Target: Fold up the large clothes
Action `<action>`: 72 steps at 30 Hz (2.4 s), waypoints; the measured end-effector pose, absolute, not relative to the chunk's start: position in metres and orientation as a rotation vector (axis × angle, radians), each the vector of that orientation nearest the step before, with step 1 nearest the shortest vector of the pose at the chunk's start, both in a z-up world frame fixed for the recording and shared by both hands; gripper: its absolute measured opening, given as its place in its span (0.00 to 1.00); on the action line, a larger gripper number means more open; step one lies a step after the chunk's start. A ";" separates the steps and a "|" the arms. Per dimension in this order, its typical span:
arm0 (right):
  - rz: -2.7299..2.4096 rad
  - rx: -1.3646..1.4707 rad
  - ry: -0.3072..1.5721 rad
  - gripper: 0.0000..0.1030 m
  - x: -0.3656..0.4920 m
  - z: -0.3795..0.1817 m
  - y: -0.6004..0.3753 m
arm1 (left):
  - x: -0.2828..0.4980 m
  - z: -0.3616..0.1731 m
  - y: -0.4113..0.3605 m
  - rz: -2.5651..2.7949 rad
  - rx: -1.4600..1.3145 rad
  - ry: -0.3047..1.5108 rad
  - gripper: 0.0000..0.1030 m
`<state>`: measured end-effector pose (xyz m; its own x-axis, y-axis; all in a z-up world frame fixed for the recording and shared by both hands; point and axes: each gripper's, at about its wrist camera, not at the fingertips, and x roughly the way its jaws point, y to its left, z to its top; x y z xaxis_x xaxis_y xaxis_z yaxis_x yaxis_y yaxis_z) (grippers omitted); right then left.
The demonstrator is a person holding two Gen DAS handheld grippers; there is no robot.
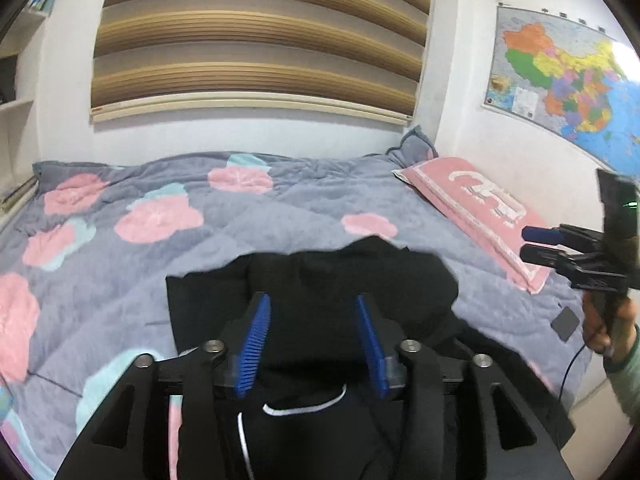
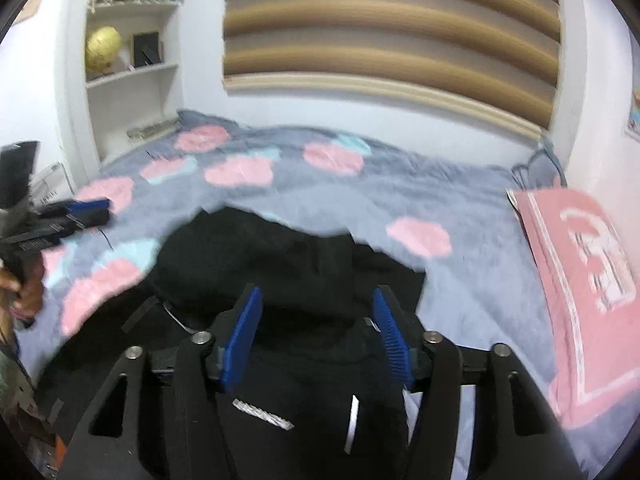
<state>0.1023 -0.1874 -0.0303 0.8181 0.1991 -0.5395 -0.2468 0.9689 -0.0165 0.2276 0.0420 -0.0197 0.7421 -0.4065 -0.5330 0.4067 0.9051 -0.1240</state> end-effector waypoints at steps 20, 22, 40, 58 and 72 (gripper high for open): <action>0.316 0.021 1.015 0.63 0.201 -0.220 -0.116 | 0.303 -0.203 0.027 -0.428 -0.254 1.022 0.51; 0.292 -0.021 0.978 0.63 0.190 -0.237 -0.109 | 0.290 -0.210 0.021 -0.414 -0.221 0.983 0.51; 0.287 0.023 0.863 0.61 0.178 -0.192 -0.115 | 0.277 -0.171 0.022 -0.368 -0.219 0.882 0.55; 0.327 0.074 0.800 0.62 0.213 -0.156 -0.141 | 0.312 -0.117 0.026 -0.440 -0.290 0.805 0.56; 0.401 0.032 0.821 0.60 0.304 -0.264 -0.146 | 0.385 -0.234 0.030 -0.414 -0.342 0.894 0.55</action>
